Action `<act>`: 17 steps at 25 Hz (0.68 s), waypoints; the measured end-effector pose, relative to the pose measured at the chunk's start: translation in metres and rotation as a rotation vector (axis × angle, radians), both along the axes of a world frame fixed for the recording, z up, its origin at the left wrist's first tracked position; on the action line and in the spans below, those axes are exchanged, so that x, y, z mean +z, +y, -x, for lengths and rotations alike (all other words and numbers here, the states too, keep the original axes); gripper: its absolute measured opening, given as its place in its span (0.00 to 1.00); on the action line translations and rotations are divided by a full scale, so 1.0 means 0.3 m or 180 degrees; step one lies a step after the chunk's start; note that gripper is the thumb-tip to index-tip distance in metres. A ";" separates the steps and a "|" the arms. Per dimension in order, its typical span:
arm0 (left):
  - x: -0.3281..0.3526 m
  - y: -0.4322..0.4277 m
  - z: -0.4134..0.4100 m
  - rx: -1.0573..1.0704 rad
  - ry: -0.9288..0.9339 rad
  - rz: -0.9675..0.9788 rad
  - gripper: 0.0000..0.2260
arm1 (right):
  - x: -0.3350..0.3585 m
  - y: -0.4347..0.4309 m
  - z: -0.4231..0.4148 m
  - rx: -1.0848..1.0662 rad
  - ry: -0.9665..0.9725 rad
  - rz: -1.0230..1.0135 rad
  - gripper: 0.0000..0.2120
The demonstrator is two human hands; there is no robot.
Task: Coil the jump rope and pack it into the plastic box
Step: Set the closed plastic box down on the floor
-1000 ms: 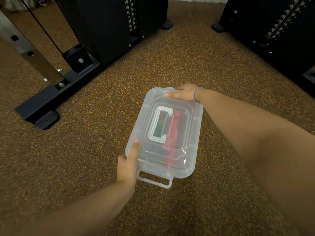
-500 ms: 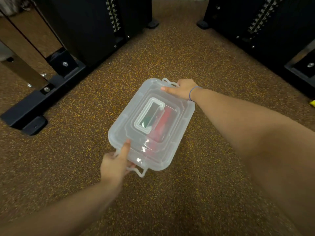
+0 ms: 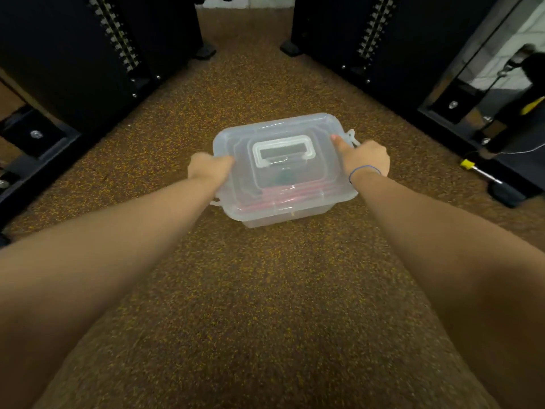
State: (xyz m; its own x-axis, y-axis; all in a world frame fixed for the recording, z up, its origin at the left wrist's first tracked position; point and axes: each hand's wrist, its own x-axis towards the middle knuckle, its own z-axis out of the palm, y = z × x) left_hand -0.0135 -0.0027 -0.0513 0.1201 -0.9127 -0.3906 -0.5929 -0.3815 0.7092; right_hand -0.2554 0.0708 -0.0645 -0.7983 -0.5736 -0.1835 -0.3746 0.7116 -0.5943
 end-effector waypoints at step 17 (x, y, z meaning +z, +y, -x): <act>-0.149 -0.116 0.236 -0.0190 -0.1478 0.0133 0.19 | -0.122 -0.026 0.035 0.0004 0.0726 -0.0339 0.26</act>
State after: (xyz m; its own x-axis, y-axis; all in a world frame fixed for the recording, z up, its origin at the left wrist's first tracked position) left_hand -0.0845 -0.0376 -0.0961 0.2204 -0.9370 -0.2709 -0.8710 -0.3141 0.3778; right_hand -0.2660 0.0630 -0.1012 -0.8253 -0.5617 -0.0580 -0.4915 0.7651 -0.4160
